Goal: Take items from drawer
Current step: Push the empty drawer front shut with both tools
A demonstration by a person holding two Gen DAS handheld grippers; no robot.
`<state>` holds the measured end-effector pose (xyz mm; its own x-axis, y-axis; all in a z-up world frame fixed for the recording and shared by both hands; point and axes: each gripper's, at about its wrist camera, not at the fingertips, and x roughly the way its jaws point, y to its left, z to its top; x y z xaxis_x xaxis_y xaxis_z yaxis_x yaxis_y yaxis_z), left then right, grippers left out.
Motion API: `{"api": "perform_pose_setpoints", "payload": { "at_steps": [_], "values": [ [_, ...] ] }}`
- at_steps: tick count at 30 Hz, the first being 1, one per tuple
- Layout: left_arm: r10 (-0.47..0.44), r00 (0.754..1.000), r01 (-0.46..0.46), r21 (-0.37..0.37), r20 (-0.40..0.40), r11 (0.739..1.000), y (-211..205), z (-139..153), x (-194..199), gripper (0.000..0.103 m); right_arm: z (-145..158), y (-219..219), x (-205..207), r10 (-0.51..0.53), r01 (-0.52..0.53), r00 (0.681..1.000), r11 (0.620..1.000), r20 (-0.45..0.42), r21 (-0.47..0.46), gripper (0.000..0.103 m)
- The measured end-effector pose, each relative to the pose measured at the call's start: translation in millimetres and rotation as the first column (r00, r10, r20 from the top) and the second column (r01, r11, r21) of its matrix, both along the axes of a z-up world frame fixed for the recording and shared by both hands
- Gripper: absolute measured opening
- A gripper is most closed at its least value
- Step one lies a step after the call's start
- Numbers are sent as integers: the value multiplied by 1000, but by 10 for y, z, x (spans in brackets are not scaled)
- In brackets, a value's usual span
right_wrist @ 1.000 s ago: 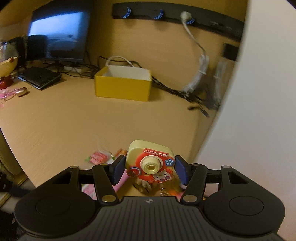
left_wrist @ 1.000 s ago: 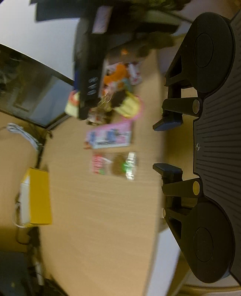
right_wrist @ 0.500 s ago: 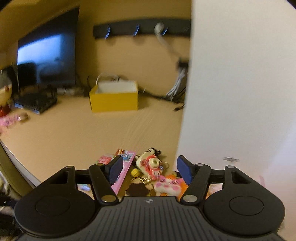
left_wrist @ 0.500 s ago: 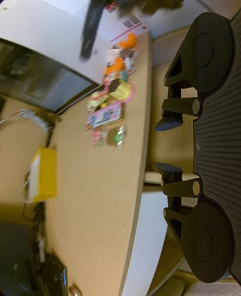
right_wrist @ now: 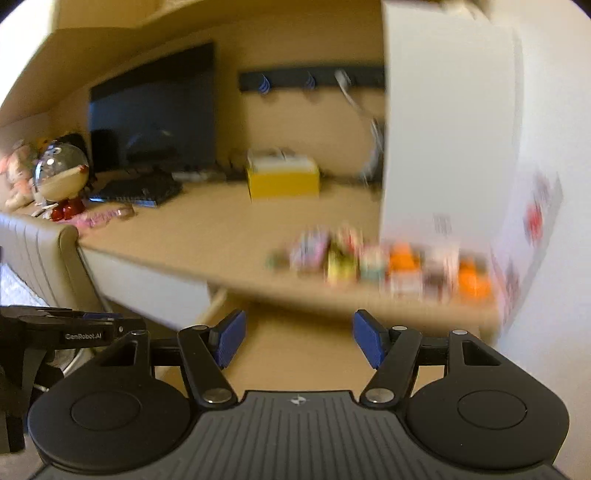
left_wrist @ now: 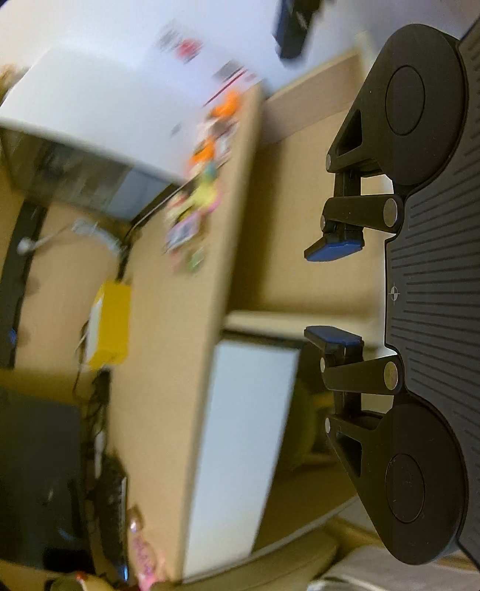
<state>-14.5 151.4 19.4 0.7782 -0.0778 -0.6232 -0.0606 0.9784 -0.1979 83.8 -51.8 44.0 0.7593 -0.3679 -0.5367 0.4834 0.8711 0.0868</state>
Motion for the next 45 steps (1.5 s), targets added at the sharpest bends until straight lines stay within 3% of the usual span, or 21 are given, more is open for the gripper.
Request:
{"api": "perform_pose_setpoints", "payload": {
  "at_steps": [4,7,11,16,18,20,23,45],
  "values": [
    [-76,997,77,68,-24,995,-416,-326,-284,42,-646,241,-322,-73,79,995,993,-68,87,65],
    [-106,994,106,121,-9,987,-592,-563,-360,43,-1094,358,-512,-135,144,981,988,-141,56,65],
    [-64,998,61,146,14,987,-613,-767,-348,43,-1501,232,-589,-245,250,945,968,-218,-3,61],
    [-21,999,16,143,31,990,-601,-965,-268,42,-1542,-70,-614,-320,322,932,947,-172,-19,62],
    [-12,999,4,157,52,988,-622,-981,-241,42,-1563,-182,-586,-307,317,937,948,-169,32,61],
    [16,999,-21,113,46,993,-572,-953,-150,43,-1571,-183,-550,-298,305,940,952,-167,19,61],
    [19,999,-24,106,50,994,-548,-939,24,43,-1583,-203,-424,-282,283,945,959,-166,-19,61],
    [14,998,-23,152,62,988,-455,-1032,1547,43,-1680,-1260,699,-325,328,938,945,-120,-1,61]
  ]
}}
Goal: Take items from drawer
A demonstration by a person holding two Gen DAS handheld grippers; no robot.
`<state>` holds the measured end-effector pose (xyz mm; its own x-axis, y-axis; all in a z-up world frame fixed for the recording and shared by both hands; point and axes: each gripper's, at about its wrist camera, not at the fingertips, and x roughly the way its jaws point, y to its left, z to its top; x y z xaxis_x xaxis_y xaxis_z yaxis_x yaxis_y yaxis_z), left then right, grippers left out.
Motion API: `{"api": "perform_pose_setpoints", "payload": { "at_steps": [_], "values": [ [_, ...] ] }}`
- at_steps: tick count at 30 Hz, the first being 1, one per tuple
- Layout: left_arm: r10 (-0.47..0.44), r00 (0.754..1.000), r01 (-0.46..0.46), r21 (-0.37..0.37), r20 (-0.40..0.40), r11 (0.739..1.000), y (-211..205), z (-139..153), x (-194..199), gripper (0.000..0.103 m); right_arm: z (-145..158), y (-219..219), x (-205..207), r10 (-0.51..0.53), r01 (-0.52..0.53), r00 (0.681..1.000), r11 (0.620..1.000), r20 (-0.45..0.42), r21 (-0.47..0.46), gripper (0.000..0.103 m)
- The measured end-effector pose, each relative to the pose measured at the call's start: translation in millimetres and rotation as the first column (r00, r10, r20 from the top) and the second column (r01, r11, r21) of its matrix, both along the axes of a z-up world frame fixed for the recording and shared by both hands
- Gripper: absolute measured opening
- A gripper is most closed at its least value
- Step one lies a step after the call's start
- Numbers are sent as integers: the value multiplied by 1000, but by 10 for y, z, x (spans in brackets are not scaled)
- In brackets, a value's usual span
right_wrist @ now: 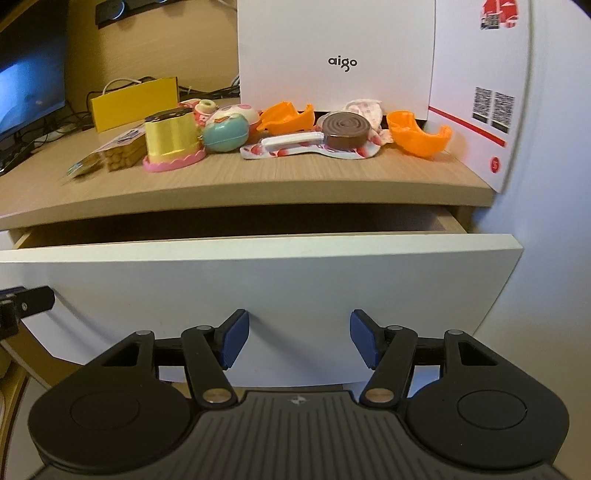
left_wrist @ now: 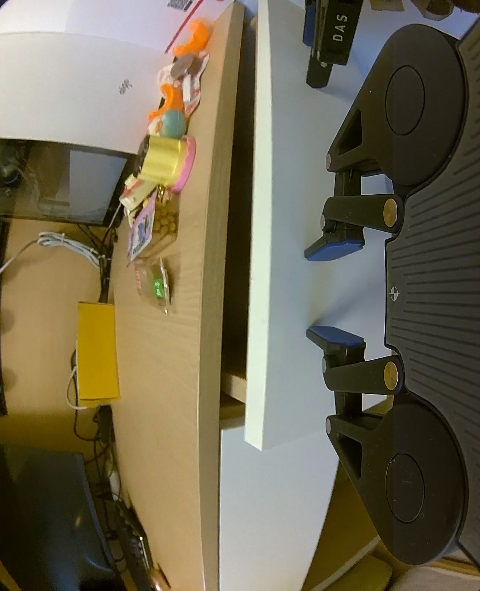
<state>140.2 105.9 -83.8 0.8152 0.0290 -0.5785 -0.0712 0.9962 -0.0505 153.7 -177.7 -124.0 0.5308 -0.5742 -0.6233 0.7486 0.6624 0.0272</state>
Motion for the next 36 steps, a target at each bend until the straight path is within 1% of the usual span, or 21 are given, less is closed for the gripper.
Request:
{"api": "perform_pose_setpoints", "payload": {
  "at_steps": [7,12,16,19,22,26,29,32,34,36],
  "values": [
    [3,1000,-3,0,4,1000,23,-3,204,43,-14,-143,157,-3,3,1000,1000,4,-18,61],
    [9,1000,-9,-5,6,1000,41,32,267,43,17,-229,197,-18,18,1000,1000,13,-23,61],
    [4,1000,-4,-2,4,1000,38,48,283,43,33,-258,206,-19,19,1000,999,2,-27,61],
    [-20,1000,20,-10,4,1000,-4,115,195,43,72,-206,128,-14,14,1000,1000,-5,-3,61],
    [-52,998,51,-29,-20,998,-123,177,-3,43,140,-53,-43,-13,13,1000,999,-12,34,61],
    [-76,996,75,-40,-36,996,-312,304,-397,43,259,239,-362,-11,11,1000,996,1,84,61],
    [-81,995,78,-56,-52,995,-444,436,-767,43,356,508,-637,-10,11,1000,996,-4,87,62],
    [-80,995,76,-64,-62,995,-540,570,-1153,43,485,750,-939,-15,15,1000,994,3,106,66],
    [-92,994,89,-54,-59,995,-608,626,-1370,43,553,904,-1131,-10,9,1000,994,11,113,67],
    [-124,991,123,-37,-46,992,-691,656,-1545,43,593,1071,-1310,4,-6,1000,995,18,97,67]
  ]
}}
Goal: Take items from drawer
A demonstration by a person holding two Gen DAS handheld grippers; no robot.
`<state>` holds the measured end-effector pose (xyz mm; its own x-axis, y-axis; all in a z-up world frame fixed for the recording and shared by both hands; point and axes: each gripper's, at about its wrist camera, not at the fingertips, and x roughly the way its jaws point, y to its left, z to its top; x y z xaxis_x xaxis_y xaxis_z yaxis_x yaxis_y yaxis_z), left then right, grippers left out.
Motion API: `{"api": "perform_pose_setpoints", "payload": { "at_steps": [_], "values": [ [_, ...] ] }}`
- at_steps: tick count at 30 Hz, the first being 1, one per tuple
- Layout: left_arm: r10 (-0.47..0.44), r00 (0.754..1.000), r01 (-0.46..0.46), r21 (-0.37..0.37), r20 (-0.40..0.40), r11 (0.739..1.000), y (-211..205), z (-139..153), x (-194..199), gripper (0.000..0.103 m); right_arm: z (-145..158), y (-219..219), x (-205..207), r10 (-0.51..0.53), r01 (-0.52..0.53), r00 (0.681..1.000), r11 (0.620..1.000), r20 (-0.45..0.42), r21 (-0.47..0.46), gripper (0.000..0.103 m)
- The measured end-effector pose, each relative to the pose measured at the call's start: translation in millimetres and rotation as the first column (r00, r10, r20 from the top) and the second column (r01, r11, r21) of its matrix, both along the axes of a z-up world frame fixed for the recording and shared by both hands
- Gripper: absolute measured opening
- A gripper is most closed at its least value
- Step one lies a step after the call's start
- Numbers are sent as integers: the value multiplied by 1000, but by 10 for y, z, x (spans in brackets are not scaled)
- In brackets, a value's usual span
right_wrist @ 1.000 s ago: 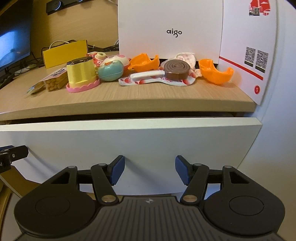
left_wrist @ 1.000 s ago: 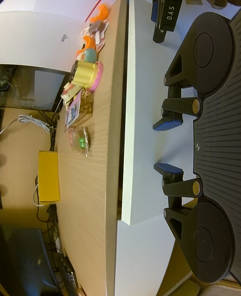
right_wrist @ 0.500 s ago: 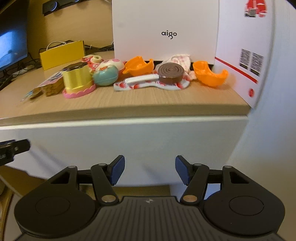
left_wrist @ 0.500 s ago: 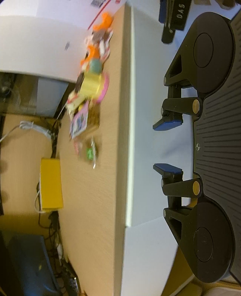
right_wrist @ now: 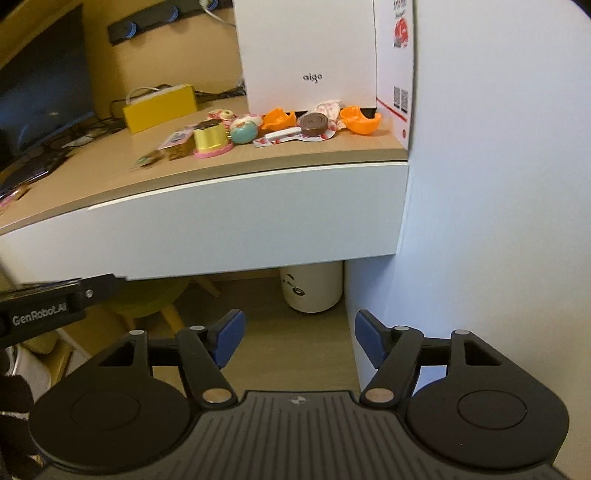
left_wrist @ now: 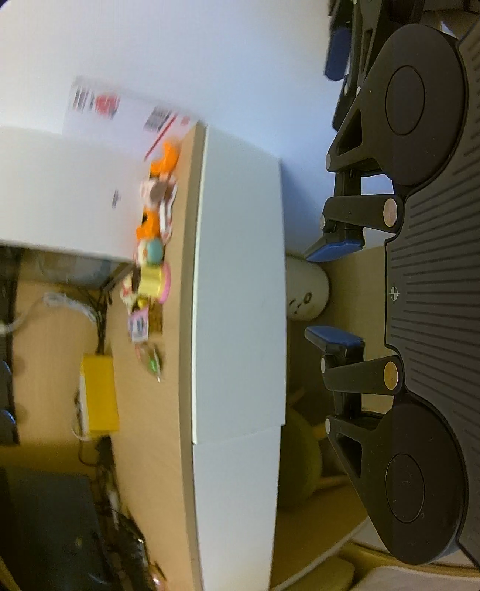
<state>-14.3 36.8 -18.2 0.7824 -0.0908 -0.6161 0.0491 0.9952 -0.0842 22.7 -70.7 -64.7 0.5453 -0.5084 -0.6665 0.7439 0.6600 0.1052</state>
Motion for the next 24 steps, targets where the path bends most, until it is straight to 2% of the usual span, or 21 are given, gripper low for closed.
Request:
{"api": "perform_pose_setpoints", "payload": {
  "at_steps": [3,10,18,24],
  "values": [
    [-61,998,60,29,26,998,-96,0,-243,43,28,234,-227,-17,17,1000,999,-5,-44,67],
    [-153,988,154,33,-28,988,-268,-105,-480,43,56,562,-550,-70,70,998,996,6,-46,69],
    [-183,983,183,13,-14,983,-368,-94,-595,43,74,665,-659,-112,113,994,992,18,-62,69],
    [-216,976,217,34,-32,975,-472,-95,-638,42,69,654,-684,-140,140,990,988,10,-65,69]
  ]
}}
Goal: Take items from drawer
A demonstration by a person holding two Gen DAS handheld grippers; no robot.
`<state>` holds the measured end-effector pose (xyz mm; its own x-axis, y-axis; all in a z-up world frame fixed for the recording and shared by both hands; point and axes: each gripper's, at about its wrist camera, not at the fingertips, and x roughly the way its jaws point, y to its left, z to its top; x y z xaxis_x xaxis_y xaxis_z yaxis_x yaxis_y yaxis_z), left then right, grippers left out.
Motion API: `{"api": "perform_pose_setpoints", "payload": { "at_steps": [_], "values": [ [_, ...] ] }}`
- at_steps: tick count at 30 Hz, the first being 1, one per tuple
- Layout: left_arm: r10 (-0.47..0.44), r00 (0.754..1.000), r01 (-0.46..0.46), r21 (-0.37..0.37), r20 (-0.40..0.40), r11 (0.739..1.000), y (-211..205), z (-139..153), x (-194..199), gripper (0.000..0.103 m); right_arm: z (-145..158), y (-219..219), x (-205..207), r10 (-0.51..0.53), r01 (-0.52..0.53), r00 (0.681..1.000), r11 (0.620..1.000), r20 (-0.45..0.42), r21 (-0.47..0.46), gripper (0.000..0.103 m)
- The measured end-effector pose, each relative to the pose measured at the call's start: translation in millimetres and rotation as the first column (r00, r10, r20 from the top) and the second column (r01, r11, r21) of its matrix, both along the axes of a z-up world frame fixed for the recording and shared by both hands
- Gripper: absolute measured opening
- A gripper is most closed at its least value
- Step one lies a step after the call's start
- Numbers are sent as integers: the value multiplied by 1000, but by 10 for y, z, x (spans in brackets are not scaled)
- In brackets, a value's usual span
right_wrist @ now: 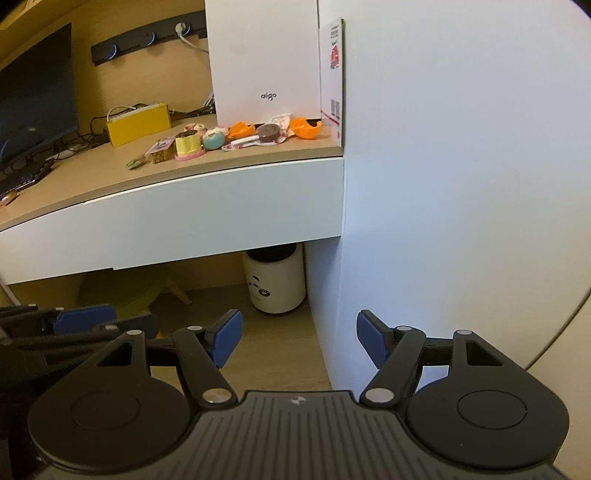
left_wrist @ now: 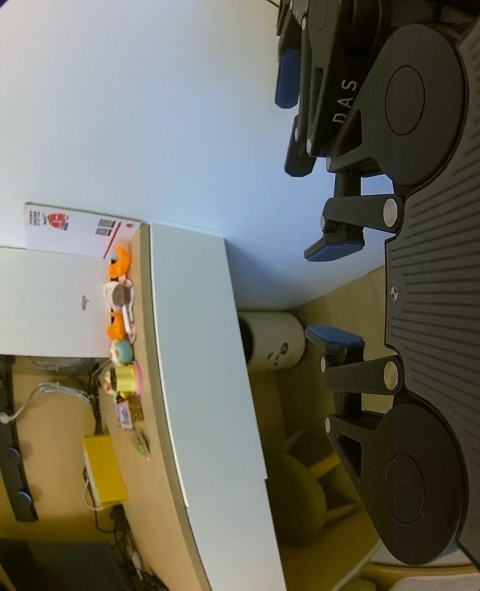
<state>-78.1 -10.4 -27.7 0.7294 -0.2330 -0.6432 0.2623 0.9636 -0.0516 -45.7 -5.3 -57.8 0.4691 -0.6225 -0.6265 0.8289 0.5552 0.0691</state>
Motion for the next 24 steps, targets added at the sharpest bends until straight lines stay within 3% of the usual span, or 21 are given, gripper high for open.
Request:
{"api": "perform_pose_setpoints", "payload": {
  "at_steps": [13,24],
  "values": [
    [4,999,-4,-5,-39,1000,-102,11,51,42,7,-92,-225,-71,71,997,997,35,-1,69],
    [19,998,-18,3,-58,1000,-79,24,78,42,40,-62,-184,-63,63,997,998,49,-6,69]
  ]
}}
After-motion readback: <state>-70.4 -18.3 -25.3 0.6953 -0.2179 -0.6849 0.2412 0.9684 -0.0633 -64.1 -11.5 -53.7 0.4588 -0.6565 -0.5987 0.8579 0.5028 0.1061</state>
